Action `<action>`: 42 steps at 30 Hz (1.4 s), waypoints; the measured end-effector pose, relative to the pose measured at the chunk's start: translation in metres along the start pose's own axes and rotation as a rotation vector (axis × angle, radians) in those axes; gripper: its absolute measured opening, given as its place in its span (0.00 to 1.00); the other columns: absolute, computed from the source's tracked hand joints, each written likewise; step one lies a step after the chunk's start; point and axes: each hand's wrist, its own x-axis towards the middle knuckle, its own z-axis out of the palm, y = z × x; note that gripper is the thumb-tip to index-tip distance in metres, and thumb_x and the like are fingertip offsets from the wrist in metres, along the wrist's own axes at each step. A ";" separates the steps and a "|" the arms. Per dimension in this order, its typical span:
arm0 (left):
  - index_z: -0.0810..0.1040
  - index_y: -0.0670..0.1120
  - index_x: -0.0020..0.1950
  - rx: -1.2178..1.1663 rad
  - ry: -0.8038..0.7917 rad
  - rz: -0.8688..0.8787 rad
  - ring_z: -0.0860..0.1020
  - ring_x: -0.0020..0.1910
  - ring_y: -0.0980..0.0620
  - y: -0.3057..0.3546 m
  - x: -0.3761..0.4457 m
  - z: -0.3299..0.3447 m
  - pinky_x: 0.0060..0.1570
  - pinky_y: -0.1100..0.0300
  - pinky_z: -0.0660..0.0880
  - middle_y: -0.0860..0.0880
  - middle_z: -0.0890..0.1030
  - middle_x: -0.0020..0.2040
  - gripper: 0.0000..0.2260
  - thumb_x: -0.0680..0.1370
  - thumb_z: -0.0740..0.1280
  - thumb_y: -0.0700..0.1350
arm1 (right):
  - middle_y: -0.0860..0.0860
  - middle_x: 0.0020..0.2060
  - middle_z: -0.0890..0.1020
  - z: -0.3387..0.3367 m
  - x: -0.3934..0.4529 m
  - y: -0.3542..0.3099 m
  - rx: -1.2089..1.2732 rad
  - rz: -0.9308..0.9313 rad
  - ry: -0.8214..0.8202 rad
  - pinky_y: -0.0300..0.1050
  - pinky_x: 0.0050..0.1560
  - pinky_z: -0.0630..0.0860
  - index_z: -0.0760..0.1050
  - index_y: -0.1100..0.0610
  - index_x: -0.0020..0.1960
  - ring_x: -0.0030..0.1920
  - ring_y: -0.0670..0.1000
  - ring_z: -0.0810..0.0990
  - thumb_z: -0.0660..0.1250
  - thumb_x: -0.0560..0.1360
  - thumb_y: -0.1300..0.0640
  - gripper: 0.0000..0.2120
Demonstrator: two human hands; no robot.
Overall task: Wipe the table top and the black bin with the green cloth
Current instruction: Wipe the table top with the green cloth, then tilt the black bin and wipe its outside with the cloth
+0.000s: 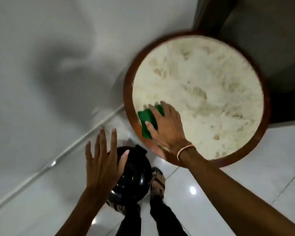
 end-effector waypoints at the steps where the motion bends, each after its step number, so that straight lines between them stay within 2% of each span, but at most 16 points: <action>1: 0.64 0.42 0.83 0.010 -0.078 0.005 0.75 0.74 0.32 -0.002 -0.001 0.028 0.72 0.31 0.70 0.31 0.65 0.81 0.34 0.84 0.54 0.63 | 0.62 0.77 0.66 0.019 0.011 0.002 -0.029 -0.013 0.005 0.62 0.75 0.65 0.65 0.47 0.77 0.77 0.66 0.65 0.62 0.78 0.40 0.29; 4: 0.67 0.41 0.80 0.047 -0.213 0.068 0.77 0.71 0.32 -0.007 -0.004 0.101 0.70 0.32 0.73 0.30 0.70 0.78 0.32 0.85 0.53 0.62 | 0.62 0.78 0.67 0.057 0.029 0.004 -0.048 0.036 0.138 0.63 0.75 0.64 0.71 0.48 0.74 0.78 0.67 0.65 0.64 0.75 0.38 0.30; 7: 0.66 0.46 0.81 0.005 -0.311 0.138 0.77 0.71 0.30 -0.001 0.011 0.170 0.71 0.31 0.72 0.30 0.73 0.75 0.31 0.84 0.53 0.64 | 0.61 0.75 0.72 0.090 0.030 0.007 0.036 0.060 0.302 0.63 0.74 0.66 0.76 0.50 0.70 0.76 0.67 0.68 0.67 0.73 0.41 0.27; 11: 0.67 0.51 0.81 -0.015 -0.417 0.176 0.73 0.76 0.34 0.021 0.053 0.220 0.76 0.32 0.65 0.33 0.73 0.76 0.34 0.81 0.50 0.68 | 0.60 0.69 0.77 0.093 0.038 0.003 0.156 0.050 0.420 0.63 0.67 0.74 0.82 0.53 0.62 0.72 0.66 0.72 0.71 0.68 0.45 0.24; 14: 0.69 0.52 0.79 -0.017 -0.505 0.165 0.71 0.76 0.36 0.028 0.068 0.253 0.80 0.35 0.57 0.37 0.75 0.73 0.34 0.80 0.56 0.71 | 0.58 0.65 0.80 0.098 0.041 -0.001 0.237 0.008 0.465 0.57 0.63 0.77 0.84 0.54 0.57 0.68 0.64 0.77 0.73 0.65 0.48 0.22; 16: 0.75 0.50 0.74 -0.054 -0.486 0.178 0.77 0.68 0.35 0.026 0.070 0.263 0.77 0.38 0.63 0.36 0.80 0.66 0.33 0.78 0.59 0.70 | 0.57 0.65 0.81 0.099 0.042 0.000 0.268 -0.007 0.469 0.52 0.63 0.76 0.84 0.55 0.56 0.66 0.62 0.78 0.73 0.65 0.49 0.22; 19: 0.82 0.46 0.63 -0.121 -0.381 0.172 0.82 0.54 0.34 0.006 0.056 0.257 0.65 0.41 0.76 0.35 0.84 0.52 0.31 0.75 0.58 0.68 | 0.59 0.64 0.81 0.096 0.041 0.002 0.294 -0.037 0.475 0.50 0.64 0.76 0.85 0.56 0.56 0.66 0.62 0.78 0.74 0.64 0.52 0.21; 23: 0.80 0.47 0.65 -0.286 -0.234 0.017 0.80 0.58 0.35 -0.056 0.004 0.236 0.66 0.40 0.75 0.36 0.82 0.56 0.26 0.78 0.64 0.65 | 0.65 0.62 0.80 0.090 0.023 -0.011 0.379 -0.177 0.564 0.59 0.63 0.78 0.85 0.61 0.55 0.64 0.66 0.79 0.75 0.65 0.61 0.18; 26: 0.74 0.49 0.67 -0.456 -0.178 -0.190 0.76 0.62 0.38 -0.099 -0.044 0.217 0.64 0.42 0.74 0.39 0.78 0.60 0.26 0.77 0.63 0.66 | 0.70 0.62 0.78 0.097 -0.009 -0.048 0.516 -0.270 0.574 0.62 0.61 0.79 0.83 0.66 0.55 0.63 0.69 0.79 0.75 0.64 0.67 0.19; 29: 0.73 0.47 0.71 -0.568 -0.096 -0.345 0.75 0.65 0.39 -0.131 -0.092 0.217 0.66 0.44 0.75 0.39 0.75 0.66 0.28 0.78 0.63 0.64 | 0.67 0.64 0.78 0.140 -0.056 -0.098 0.686 -0.235 0.466 0.59 0.60 0.81 0.83 0.61 0.55 0.63 0.67 0.80 0.74 0.64 0.65 0.19; 31: 0.71 0.46 0.76 -0.628 -0.020 -0.398 0.73 0.73 0.40 -0.148 -0.121 0.227 0.71 0.39 0.74 0.40 0.72 0.73 0.30 0.79 0.64 0.61 | 0.63 0.67 0.77 0.186 -0.087 -0.121 0.804 -0.185 0.288 0.57 0.64 0.80 0.83 0.59 0.57 0.67 0.65 0.78 0.74 0.65 0.62 0.19; 34: 0.65 0.46 0.81 -0.688 0.077 -0.410 0.65 0.82 0.41 -0.162 -0.154 0.245 0.76 0.35 0.68 0.40 0.65 0.81 0.32 0.80 0.64 0.58 | 0.55 0.71 0.75 0.269 -0.117 -0.130 0.943 -0.018 -0.060 0.53 0.69 0.78 0.81 0.57 0.63 0.72 0.53 0.75 0.74 0.70 0.61 0.21; 36: 0.61 0.46 0.83 -0.700 0.134 -0.397 0.61 0.84 0.40 -0.164 -0.169 0.254 0.78 0.35 0.66 0.38 0.62 0.83 0.33 0.81 0.62 0.60 | 0.48 0.77 0.70 0.317 -0.127 -0.129 0.923 0.040 -0.222 0.55 0.74 0.73 0.77 0.50 0.69 0.78 0.47 0.68 0.73 0.74 0.59 0.24; 39: 0.57 0.44 0.83 -0.697 0.213 -0.383 0.57 0.86 0.41 -0.171 -0.177 0.265 0.81 0.43 0.60 0.34 0.58 0.84 0.35 0.83 0.57 0.64 | 0.47 0.83 0.60 0.363 -0.132 -0.131 0.773 -0.128 -0.393 0.59 0.83 0.57 0.71 0.45 0.74 0.84 0.48 0.53 0.68 0.76 0.51 0.27; 40: 0.57 0.43 0.83 -0.701 0.227 -0.373 0.56 0.86 0.40 -0.177 -0.181 0.271 0.82 0.43 0.58 0.32 0.58 0.84 0.35 0.83 0.56 0.63 | 0.50 0.83 0.60 0.378 -0.130 -0.131 0.710 -0.195 -0.391 0.60 0.83 0.55 0.71 0.46 0.75 0.84 0.50 0.52 0.67 0.76 0.48 0.27; 42: 0.58 0.39 0.82 -0.697 0.254 -0.320 0.54 0.86 0.37 -0.189 -0.182 0.275 0.83 0.41 0.58 0.28 0.56 0.83 0.34 0.84 0.56 0.61 | 0.58 0.81 0.63 0.397 -0.111 -0.126 0.592 -0.280 -0.335 0.61 0.81 0.57 0.75 0.49 0.73 0.82 0.59 0.58 0.65 0.75 0.46 0.27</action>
